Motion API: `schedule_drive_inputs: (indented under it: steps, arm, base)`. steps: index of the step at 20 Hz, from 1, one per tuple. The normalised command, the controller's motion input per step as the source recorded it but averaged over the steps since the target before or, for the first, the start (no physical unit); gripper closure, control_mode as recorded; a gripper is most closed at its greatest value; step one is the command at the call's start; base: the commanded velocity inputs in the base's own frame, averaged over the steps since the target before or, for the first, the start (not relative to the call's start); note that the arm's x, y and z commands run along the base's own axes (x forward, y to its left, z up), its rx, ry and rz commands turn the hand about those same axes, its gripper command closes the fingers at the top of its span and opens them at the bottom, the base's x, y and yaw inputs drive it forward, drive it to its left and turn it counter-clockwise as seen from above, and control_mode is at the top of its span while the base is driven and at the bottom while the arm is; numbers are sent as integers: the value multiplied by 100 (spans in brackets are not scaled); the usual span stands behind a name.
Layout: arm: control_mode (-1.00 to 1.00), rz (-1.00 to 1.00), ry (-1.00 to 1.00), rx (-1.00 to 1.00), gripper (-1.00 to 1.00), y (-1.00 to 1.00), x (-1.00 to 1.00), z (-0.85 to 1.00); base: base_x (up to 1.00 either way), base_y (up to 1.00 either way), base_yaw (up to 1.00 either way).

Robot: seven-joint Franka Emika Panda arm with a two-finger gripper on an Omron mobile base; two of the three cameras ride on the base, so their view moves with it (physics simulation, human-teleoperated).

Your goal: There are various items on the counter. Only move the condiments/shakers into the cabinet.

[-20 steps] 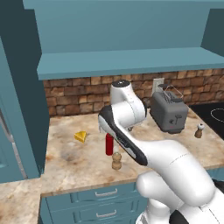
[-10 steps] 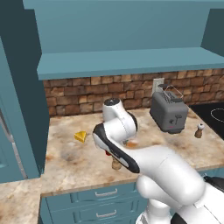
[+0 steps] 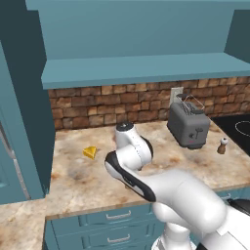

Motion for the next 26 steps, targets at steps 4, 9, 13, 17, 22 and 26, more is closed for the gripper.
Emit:
schedule_drive_inputs:
  steps: [4,9,13,17,22,26]
  arm:
    - [-100,-7,0,0,-100,0,0,-29]
    - [-100,-7,0,0,-100,0,6,-20]
    - [-100,-6,0,0,-100,0,14,-11]
    - [-100,-5,0,0,-100,0,11,-18]
    - [-100,-3,0,0,100,0,-14,-12]
    - [-100,0,-6,8,100,-11,-42,47]
  base:
    - [0,0,0]
    - [0,0,0]
    - [0,0,0]
    - [0,0,0]
    - [0,0,0]
    - [0,0,0]
